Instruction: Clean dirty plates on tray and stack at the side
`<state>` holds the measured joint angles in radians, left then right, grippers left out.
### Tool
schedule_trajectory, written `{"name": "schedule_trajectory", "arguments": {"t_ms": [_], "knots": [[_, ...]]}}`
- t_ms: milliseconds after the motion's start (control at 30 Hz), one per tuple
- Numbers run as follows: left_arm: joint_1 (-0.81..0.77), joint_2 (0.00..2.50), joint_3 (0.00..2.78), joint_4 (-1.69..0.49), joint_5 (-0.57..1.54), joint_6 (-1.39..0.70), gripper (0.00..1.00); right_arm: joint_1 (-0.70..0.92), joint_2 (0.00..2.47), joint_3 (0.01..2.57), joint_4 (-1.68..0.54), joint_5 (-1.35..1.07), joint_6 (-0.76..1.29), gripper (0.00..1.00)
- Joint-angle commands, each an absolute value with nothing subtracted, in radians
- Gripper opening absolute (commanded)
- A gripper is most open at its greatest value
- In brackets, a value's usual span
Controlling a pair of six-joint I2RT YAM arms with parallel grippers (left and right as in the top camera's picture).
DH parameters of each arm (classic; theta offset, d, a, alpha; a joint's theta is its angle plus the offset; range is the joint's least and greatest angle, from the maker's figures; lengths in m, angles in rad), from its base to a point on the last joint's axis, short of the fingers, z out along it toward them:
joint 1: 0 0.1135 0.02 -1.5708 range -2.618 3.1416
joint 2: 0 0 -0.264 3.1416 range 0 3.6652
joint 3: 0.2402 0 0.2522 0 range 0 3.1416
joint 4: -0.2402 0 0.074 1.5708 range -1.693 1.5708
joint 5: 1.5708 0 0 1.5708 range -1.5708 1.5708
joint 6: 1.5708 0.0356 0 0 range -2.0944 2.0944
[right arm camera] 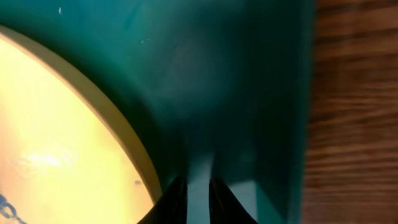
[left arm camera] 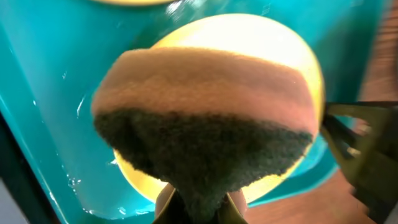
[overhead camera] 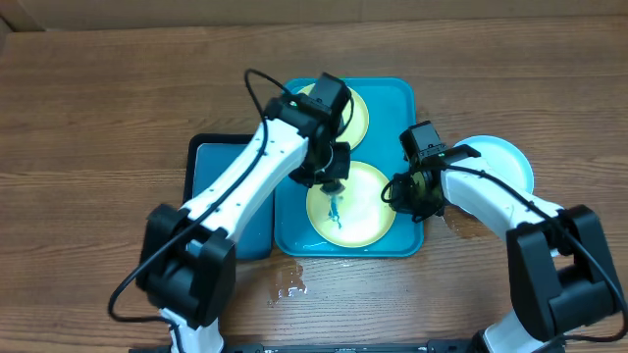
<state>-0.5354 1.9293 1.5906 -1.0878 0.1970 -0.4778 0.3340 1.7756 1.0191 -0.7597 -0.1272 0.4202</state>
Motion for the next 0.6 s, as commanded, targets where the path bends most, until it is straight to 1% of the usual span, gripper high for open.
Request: {"name": "schedule_trajectory", "arguments": {"t_ms": [0, 33, 100, 200, 300, 367, 567], "knots": [[-0.526, 1.978, 1.579, -1.092, 0.173, -0.521, 0.04, 0.326, 1.784, 1.034, -0.754, -0.162, 0.389, 0.14], [-0.525, 1.987, 1.579, -1.092, 0.173, -0.521, 0.04, 0.319, 1.779, 1.035, -0.755, -0.162, 0.388, 0.14], [-0.526, 1.999, 1.579, -1.082, 0.177, -0.521, 0.04, 0.3, 1.762, 1.041, -0.764, -0.159, 0.388, 0.18], [-0.536, 2.02, 1.579, -1.065, 0.182, -0.521, 0.04, 0.266, 1.71, 1.06, -0.796, -0.179, 0.37, 0.21], [-0.553, 2.042, 1.578, -1.056, 0.208, -0.521, 0.04, 0.249, 1.653, 1.063, -0.796, -0.298, 0.271, 0.28], [-0.569, 2.057, 1.578, -1.053, 0.207, -0.521, 0.04, 0.25, 1.641, 1.062, -0.802, -0.316, 0.261, 0.32], [-0.599, 2.133, 1.578, -1.029, 0.203, -0.524, 0.04, 0.3, 1.657, 1.003, -0.721, -0.311, 0.263, 0.34]]}}
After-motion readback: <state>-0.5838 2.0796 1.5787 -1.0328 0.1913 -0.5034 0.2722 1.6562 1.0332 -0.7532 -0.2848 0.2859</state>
